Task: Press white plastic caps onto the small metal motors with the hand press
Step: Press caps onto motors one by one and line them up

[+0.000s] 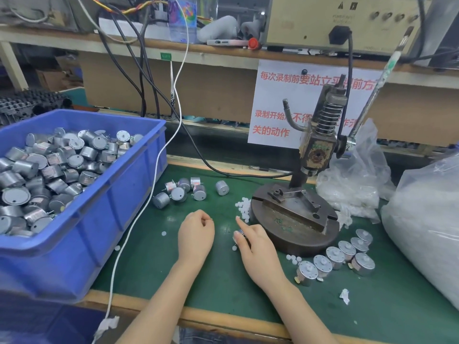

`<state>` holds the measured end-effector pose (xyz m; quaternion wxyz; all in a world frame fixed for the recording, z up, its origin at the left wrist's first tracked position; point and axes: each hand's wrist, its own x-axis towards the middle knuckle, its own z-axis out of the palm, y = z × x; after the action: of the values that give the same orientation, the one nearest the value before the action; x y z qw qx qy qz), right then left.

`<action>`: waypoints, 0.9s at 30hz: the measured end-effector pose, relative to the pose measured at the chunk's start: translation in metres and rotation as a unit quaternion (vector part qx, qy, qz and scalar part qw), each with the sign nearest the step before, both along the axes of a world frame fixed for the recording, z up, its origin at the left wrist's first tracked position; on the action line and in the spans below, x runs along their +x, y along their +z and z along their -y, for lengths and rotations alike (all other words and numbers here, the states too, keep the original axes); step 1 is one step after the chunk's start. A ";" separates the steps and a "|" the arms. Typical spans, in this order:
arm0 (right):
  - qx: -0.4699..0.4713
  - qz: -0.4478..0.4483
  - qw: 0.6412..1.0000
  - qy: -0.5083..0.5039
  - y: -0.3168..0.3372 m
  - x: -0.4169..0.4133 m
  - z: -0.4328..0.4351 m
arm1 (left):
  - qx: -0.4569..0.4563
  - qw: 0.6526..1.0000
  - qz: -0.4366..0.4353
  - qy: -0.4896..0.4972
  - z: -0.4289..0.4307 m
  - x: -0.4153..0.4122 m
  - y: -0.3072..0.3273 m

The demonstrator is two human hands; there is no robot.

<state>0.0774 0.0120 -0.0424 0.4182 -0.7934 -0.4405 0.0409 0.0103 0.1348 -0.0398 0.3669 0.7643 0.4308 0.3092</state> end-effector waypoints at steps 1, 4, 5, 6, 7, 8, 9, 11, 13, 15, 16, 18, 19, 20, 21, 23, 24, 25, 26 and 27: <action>0.000 0.001 1.000 0.001 0.000 0.000 0.000 | 0.005 1.000 -0.004 0.001 0.000 0.000 0.000; -0.009 0.022 1.000 0.004 -0.003 -0.002 0.001 | 0.025 1.000 -0.004 -0.001 0.001 -0.003 -0.003; -0.017 0.031 0.999 0.005 -0.004 -0.003 0.001 | 0.030 1.000 -0.002 -0.004 0.002 -0.004 -0.003; -0.023 0.036 0.999 0.005 -0.004 -0.004 0.001 | 0.033 0.999 0.000 -0.008 0.003 -0.004 -0.004; -0.026 0.040 0.999 0.005 -0.004 -0.004 0.001 | 0.036 0.999 0.002 -0.010 0.004 -0.004 -0.003; -0.028 0.046 0.999 0.006 -0.004 -0.004 0.001 | 0.037 0.999 0.004 -0.011 0.004 -0.005 -0.003; -0.031 0.055 0.998 0.008 -0.004 -0.004 0.001 | 0.037 0.999 0.007 -0.011 0.005 -0.005 -0.003; -0.040 0.080 0.996 0.012 -0.004 -0.005 0.001 | 0.037 0.999 0.013 -0.014 0.005 -0.006 -0.002; -0.053 0.107 0.993 0.015 -0.004 -0.008 0.001 | 0.040 0.999 0.017 -0.015 0.005 -0.008 -0.003; -0.070 0.125 0.990 0.016 -0.005 -0.009 0.001 | 0.041 0.999 0.023 -0.015 0.005 -0.009 -0.003; -0.079 0.137 0.987 0.016 -0.005 -0.009 0.001 | 0.041 0.999 0.023 -0.015 0.006 -0.009 -0.003; -0.093 0.157 0.983 0.014 -0.006 -0.010 0.000 | 0.042 0.999 0.019 -0.016 0.006 -0.008 -0.003; -0.100 0.166 0.981 0.012 -0.006 -0.011 -0.001 | 0.042 0.999 0.014 -0.016 0.006 -0.008 -0.003; -0.106 0.175 0.979 0.010 -0.006 -0.012 -0.001 | 0.043 0.999 0.010 -0.016 0.006 -0.008 -0.003; -0.114 0.182 0.977 0.012 -0.006 -0.012 -0.001 | 0.047 0.999 0.006 -0.018 0.006 -0.008 -0.003; -0.133 0.193 0.972 0.013 -0.004 -0.011 -0.002 | 0.057 0.998 -0.005 -0.022 0.007 -0.008 -0.003; -0.136 0.200 0.970 0.014 -0.005 -0.009 -0.002 | 0.062 0.998 -0.009 -0.025 0.008 -0.008 -0.003; -0.138 0.201 0.970 0.012 -0.005 -0.008 -0.003 | 0.066 0.997 -0.013 -0.027 0.008 -0.008 -0.002; -0.139 0.200 0.970 0.006 -0.005 -0.009 -0.003 | 0.070 0.997 -0.018 -0.031 0.009 -0.008 -0.002; -0.147 0.206 0.967 0.004 -0.005 -0.011 -0.003 | 0.074 0.996 -0.023 -0.033 0.010 -0.008 -0.002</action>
<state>0.0665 0.0155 -0.0474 0.1970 -0.8358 -0.5094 -0.0568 0.0021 0.1252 -0.0414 0.3098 0.8100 0.3894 0.3102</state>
